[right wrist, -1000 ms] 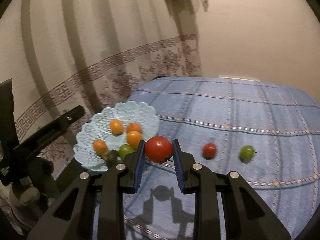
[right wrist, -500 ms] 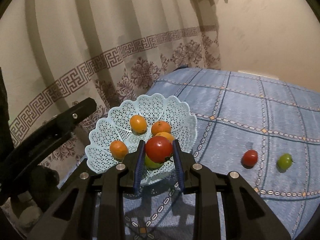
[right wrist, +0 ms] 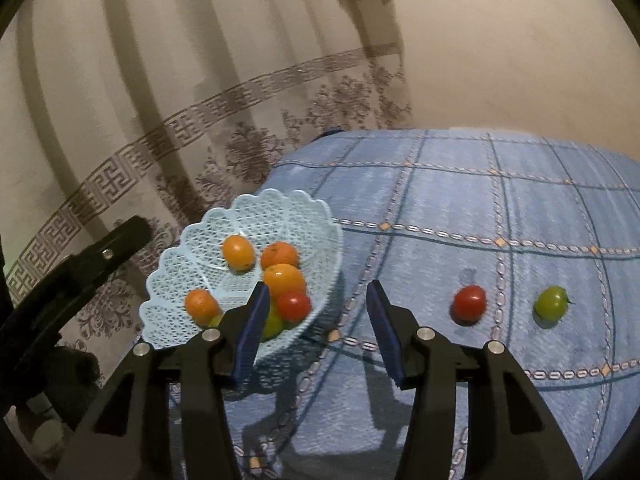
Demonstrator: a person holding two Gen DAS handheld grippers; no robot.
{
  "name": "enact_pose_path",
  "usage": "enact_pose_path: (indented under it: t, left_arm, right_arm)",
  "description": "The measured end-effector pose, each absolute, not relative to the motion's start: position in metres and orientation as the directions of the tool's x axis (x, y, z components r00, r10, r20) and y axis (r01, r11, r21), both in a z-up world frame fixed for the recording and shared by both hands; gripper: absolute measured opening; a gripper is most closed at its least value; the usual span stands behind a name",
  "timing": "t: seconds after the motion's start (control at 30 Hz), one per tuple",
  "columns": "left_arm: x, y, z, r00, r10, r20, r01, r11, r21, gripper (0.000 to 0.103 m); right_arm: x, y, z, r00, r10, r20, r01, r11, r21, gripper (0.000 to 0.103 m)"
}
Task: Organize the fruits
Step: 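Move both open tools from the basket toward the last green and red tomatoes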
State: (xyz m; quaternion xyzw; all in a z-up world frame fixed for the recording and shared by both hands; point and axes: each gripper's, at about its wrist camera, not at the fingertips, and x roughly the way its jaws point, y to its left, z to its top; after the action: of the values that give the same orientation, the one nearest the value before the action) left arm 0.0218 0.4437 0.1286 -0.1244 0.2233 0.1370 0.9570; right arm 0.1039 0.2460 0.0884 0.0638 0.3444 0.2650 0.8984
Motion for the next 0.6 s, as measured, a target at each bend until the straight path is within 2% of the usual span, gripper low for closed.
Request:
enact_pose_path:
  t: [0.6]
  left_arm:
    - [0.026, 0.415, 0.127, 0.874, 0.166, -0.457, -0.251, 0.959, -0.132, 0.098]
  right_arm:
    - [0.110, 0.206, 0.081, 0.664, 0.444, -0.602, -0.323, 0.896, 0.305, 0.058]
